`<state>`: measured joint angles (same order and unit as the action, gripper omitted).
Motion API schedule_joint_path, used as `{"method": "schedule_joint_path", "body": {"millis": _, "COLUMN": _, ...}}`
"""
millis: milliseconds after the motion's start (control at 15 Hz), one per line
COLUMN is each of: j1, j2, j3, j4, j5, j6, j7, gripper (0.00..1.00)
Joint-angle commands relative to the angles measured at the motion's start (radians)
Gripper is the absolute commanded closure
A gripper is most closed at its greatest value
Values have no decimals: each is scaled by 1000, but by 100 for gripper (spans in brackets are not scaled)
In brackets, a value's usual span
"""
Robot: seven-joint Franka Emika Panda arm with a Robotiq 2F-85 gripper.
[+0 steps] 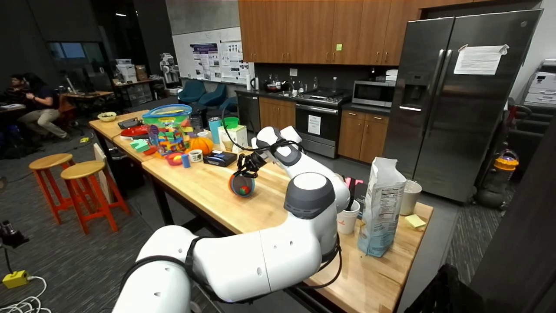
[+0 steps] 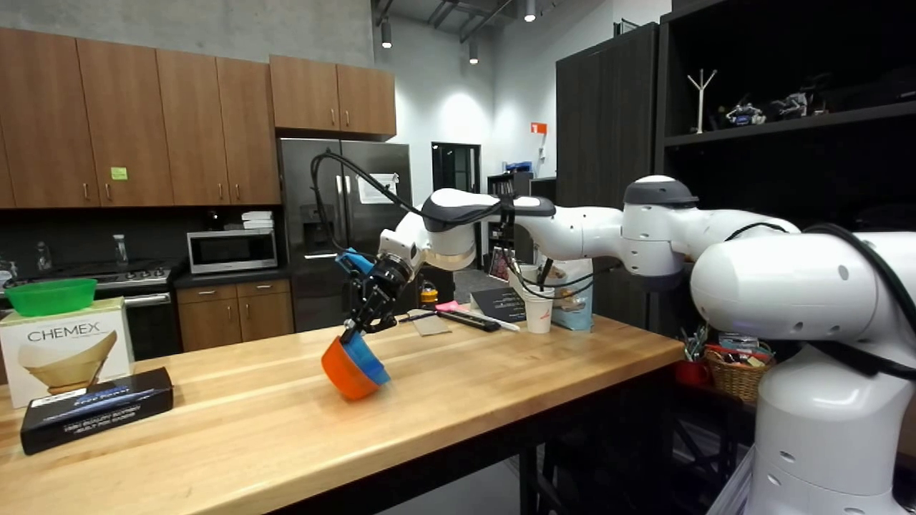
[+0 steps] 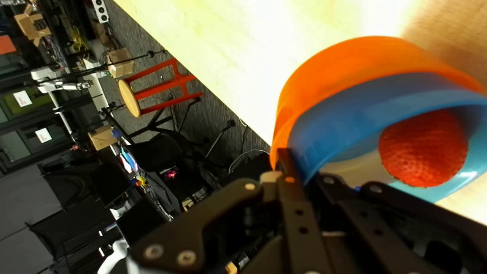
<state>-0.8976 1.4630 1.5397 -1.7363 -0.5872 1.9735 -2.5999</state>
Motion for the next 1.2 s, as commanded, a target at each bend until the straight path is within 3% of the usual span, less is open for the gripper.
{"method": "schedule_joint_path", "body": {"millis": 0, "j1": 51, "j2": -34, "j3": 31, "j4": 45, "j5": -23, "j6": -55, "j7": 0, "gripper": 99}}
{"method": "schedule_joint_path", "body": {"millis": 467, "j1": 88, "j2": -72, "j3": 62, "j4": 81, "j5": -46, "j6": -32, "j7": 0, "gripper": 99}}
{"method": "schedule_joint_path", "body": {"millis": 933, "j1": 74, "j2": 118, "j3": 197, "j4": 43, "j5": -195, "j6": 72, "j7": 0, "gripper": 99}}
{"method": "schedule_joint_path", "body": {"millis": 1000, "j1": 51, "j2": 9, "j3": 167, "j4": -35, "j5": -79, "j6": 181, "j7": 0, "gripper": 99}}
{"method": "schedule_joint_path", "body": {"millis": 1133, "j1": 42, "j2": 19, "j3": 192, "j4": -90, "j5": -46, "j6": 271, "j7": -2, "gripper": 99}}
